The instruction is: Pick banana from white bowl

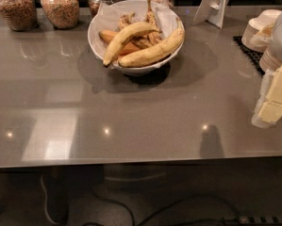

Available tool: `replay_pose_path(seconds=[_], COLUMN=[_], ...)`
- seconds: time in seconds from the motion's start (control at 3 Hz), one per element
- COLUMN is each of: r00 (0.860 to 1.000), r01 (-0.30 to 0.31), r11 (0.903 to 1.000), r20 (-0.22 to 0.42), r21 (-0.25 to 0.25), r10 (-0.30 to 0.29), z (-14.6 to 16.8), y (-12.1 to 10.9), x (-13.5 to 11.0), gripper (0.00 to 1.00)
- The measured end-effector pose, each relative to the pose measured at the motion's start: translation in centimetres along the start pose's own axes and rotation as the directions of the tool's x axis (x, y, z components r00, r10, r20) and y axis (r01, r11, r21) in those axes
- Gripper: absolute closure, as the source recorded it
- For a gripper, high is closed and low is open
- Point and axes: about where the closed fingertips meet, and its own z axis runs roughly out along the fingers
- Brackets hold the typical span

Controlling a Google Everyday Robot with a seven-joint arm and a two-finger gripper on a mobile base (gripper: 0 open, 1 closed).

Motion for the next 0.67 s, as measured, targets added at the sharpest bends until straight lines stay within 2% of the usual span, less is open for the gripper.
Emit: replay_pose_path(seconds=[0.33,0.67], r00=[1.000,0.999], r01=[0.000,0.027], r11=[1.0000,0.9987], r20=[0.000,0.029], r21=[0.000,0.043], r10=[0.000,-0.028], z=[0.00,0.11], y=[0.00,-0.70], x=[0.00,-0.85], gripper=[0.00,0.00])
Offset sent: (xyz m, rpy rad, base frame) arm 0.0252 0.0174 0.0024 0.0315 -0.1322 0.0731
